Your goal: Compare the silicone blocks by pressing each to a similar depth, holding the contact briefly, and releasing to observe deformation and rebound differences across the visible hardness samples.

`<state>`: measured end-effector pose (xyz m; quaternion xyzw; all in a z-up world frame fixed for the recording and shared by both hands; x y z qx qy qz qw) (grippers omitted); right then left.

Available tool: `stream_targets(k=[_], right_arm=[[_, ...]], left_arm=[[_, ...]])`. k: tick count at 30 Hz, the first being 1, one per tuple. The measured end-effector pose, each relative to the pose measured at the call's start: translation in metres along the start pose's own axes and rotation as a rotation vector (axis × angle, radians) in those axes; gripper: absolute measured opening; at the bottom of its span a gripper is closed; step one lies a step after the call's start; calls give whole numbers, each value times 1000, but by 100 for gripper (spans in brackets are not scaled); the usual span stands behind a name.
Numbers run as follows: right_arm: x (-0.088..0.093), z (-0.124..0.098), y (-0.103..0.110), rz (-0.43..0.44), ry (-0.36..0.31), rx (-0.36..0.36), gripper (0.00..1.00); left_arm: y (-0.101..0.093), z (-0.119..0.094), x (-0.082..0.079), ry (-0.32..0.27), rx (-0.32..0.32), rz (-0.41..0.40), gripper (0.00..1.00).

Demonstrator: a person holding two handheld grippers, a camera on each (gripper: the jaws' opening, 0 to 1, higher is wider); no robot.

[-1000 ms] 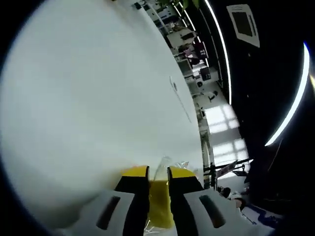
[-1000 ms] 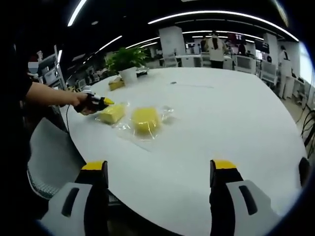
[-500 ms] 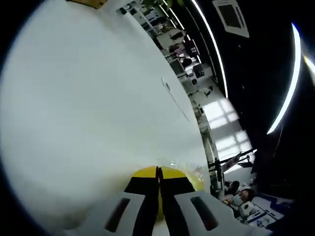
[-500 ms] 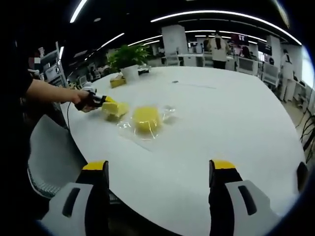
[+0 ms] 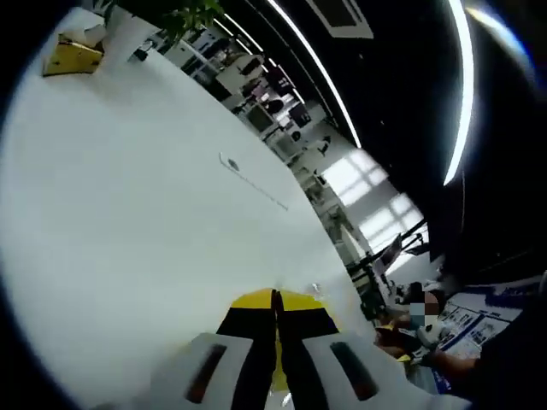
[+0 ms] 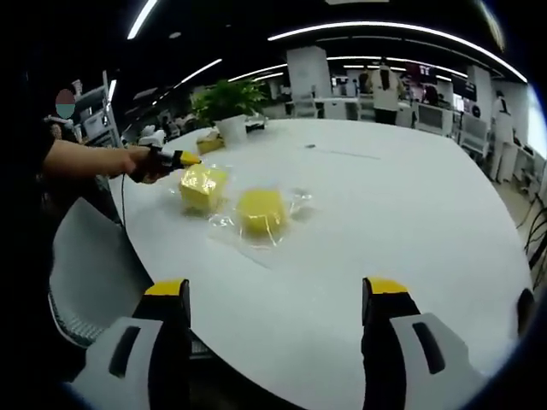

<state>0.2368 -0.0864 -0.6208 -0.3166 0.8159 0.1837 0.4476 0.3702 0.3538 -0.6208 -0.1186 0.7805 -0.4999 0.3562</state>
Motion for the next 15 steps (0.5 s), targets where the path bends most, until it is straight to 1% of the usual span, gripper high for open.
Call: stream_targets(k=[1,3,4,5,6,7,8,9,10,12,13,15], right_arm=[[0,0,0,-2,-2,0,76],[-2,-1,1,-7,-9,0,76],[-3,-2,2,-10,-14,-1,76],[-5,-2,2,-14,-20,-1,76],[-7,-3,2,-17,-28,0,75],[-7,-3,2,-19,-31,0,75],[-8,-3,2,-20,-36,0,75],[-10,-4,3,-21,-43,-1,75],[-11,-5,4,-23,-48,-1,75],[-12,-6,5,-30,-54,-6,75],[-13,-6,6,-34,-56,-6,75],[-15,-7,8,-27,-61,-21,73]], left_arm=[[-10,-1,-2,0,38,34,0],[-25,-3,-3,18,76,89,0],[-36,-5,-4,36,94,133,0],[-43,-6,-4,54,106,175,0],[-53,-7,-4,80,103,252,0],[-58,-8,-5,96,97,303,0],[-66,-10,-9,87,83,350,0],[-72,-11,-11,86,99,370,0],[-82,-12,-15,91,142,419,0],[-95,-15,-18,91,170,475,0],[-104,-16,-19,105,191,522,0],[-119,-18,-16,115,191,566,0]])
Point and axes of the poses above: the point that each gripper's makers call its tool centre point, and the gripper's own axes: z roughly forward along the fingers, y roughly to its left, x roughly out of its underside, the point moved 9 cm from there along -z, roughly backward along the fingers, and after that the axes turned 9 degrees about -z, right-handed, at the moved point
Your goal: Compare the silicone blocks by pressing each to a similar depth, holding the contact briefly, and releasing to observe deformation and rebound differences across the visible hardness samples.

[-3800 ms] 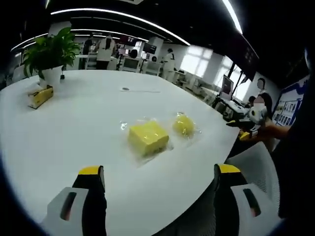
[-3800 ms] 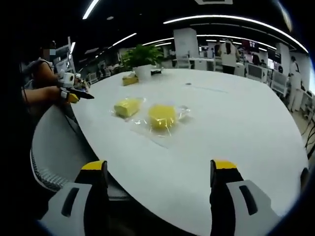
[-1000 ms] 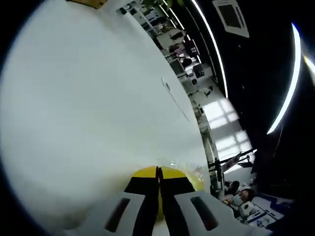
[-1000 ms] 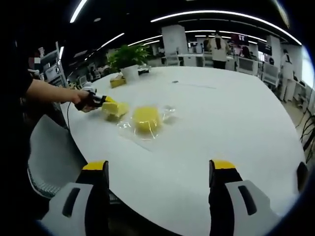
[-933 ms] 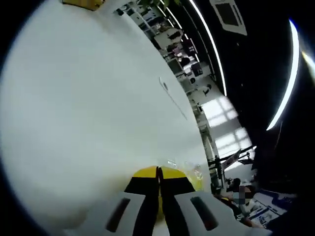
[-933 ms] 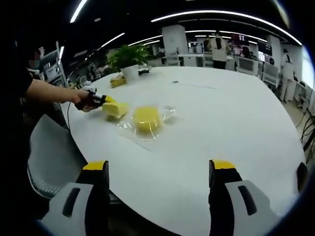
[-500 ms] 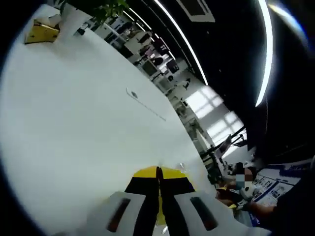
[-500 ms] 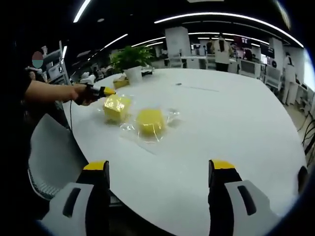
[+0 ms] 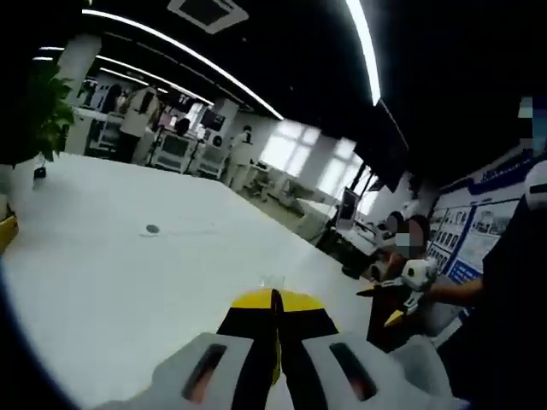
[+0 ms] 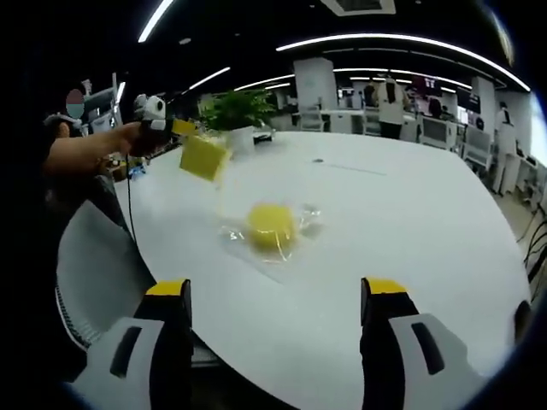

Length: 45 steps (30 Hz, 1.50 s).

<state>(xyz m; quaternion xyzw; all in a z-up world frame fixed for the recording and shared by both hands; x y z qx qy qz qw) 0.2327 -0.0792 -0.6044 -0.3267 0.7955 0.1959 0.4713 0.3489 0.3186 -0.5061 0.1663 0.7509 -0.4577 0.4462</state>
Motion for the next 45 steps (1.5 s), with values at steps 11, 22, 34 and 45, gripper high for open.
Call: stream_targets(k=[11,22,34,45], right_arm=[[-47,1,9,35,-140,-162,67],[-138,16,25,-119,-265,-359,63],[-184,57,35,-197,-320,-478,63],[-213,71,41,-208,-345,-573,48]], left_arm=[[-63,6,-40,21,253,231,0],[-96,13,-54,65,418,351,0],[-109,20,-77,94,453,429,0],[-128,23,-86,114,502,473,0]])
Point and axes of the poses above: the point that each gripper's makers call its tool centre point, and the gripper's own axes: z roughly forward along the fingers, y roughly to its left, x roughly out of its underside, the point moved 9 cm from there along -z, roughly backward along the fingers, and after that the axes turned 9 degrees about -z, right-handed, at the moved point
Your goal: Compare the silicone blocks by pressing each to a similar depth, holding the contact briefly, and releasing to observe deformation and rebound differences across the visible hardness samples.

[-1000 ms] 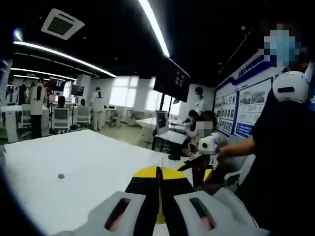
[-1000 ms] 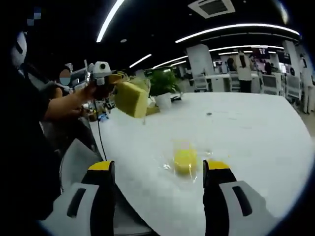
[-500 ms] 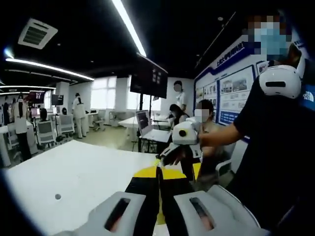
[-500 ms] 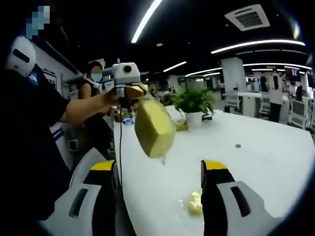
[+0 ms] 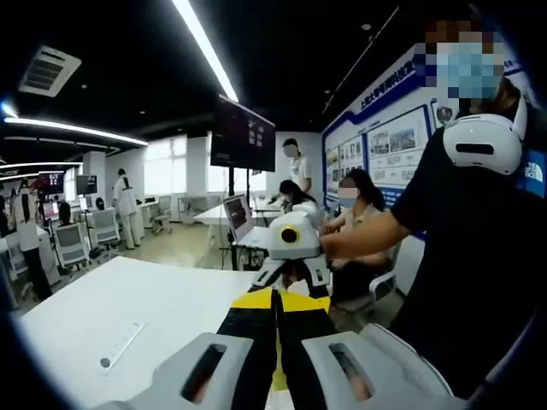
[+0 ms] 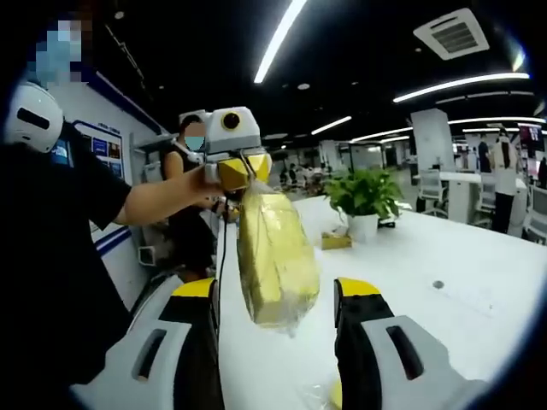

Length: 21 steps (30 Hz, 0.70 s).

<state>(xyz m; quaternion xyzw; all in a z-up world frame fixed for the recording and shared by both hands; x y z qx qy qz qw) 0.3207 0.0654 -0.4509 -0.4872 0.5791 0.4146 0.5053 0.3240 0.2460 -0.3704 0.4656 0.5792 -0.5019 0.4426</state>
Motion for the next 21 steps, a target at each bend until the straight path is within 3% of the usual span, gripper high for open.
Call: stream_targets(k=[7,12,21], right_arm=[[-4,10,4,25,-78,-50,38],[6,21,1,114,-178,-51,34],[7,30,7,140,-200,-59,25]], left_arm=[[-2,3,0,-13,9,8,0],[-3,3,4,-51,4,-3,0],[-1,-6,12,-84,-31,-50,0]])
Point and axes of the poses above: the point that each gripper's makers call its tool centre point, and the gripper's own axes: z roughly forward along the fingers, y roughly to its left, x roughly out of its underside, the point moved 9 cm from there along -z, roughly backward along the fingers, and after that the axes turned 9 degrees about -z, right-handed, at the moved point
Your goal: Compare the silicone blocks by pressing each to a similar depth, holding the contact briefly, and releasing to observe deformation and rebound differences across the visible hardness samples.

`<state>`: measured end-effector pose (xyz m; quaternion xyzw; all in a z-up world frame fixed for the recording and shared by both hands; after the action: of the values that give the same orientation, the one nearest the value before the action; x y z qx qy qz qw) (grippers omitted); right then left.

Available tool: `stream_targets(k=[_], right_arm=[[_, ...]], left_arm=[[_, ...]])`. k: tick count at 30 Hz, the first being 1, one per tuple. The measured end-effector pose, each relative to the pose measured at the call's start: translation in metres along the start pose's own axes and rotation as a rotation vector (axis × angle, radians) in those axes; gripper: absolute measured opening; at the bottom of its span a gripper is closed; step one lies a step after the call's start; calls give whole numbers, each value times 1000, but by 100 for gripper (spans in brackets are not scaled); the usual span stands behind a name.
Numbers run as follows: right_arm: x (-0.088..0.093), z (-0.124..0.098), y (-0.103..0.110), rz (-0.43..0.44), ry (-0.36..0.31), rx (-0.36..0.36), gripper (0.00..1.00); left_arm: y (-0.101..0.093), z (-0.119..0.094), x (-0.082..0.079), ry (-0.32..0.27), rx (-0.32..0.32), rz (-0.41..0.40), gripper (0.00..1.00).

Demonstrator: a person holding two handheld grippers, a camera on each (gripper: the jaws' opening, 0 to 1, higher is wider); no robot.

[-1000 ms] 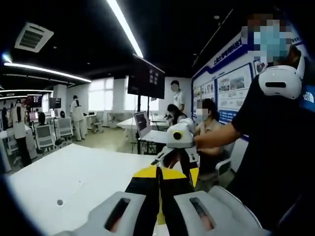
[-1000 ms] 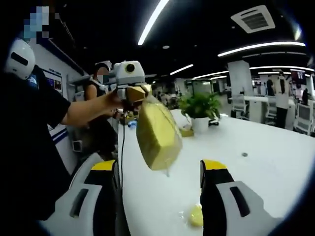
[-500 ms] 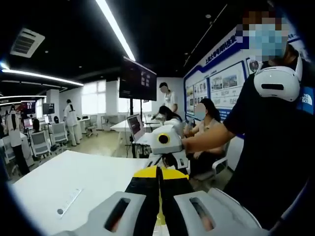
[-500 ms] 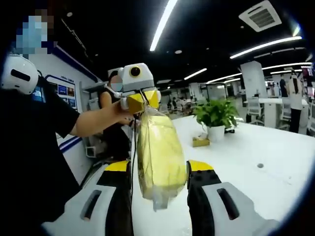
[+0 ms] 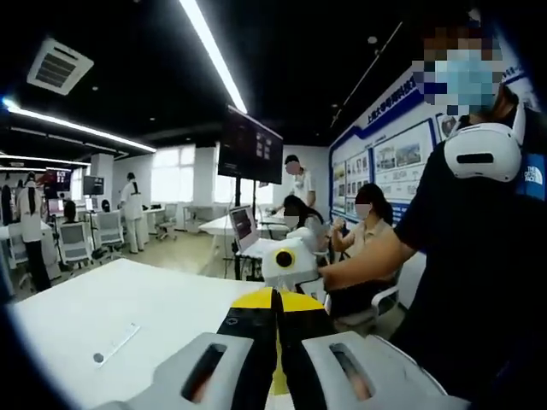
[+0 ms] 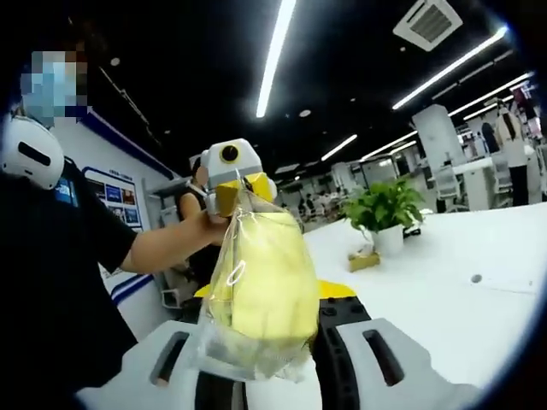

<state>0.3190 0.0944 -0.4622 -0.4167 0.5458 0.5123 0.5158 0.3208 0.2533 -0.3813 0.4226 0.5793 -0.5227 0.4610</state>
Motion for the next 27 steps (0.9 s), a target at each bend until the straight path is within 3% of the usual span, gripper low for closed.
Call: stream_targets(k=[12,15,27], right_arm=[[-2,2,2,15,71,-4,13],[-1,1,2,75,82,-28,11],[0,0,2,21,89,-9,7]], left_arm=[[3,-4,4,-9,-20,-26,0],[3,-4,6,-12,-23,-33,0],[2,-3,10,-24,-23,-44,0]])
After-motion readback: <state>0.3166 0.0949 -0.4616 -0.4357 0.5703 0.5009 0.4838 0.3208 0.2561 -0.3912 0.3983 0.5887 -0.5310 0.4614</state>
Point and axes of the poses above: the point that each gripper's makers call its tool centre point, and the gripper's own axes: z roughly forward along the fingers, y roughly to its left, x roughly out of its underside, the point moved 9 cm from there along -z, roughly backward along the fingers, and after that the axes turned 9 degrees about -z, right-handed, at the moved point
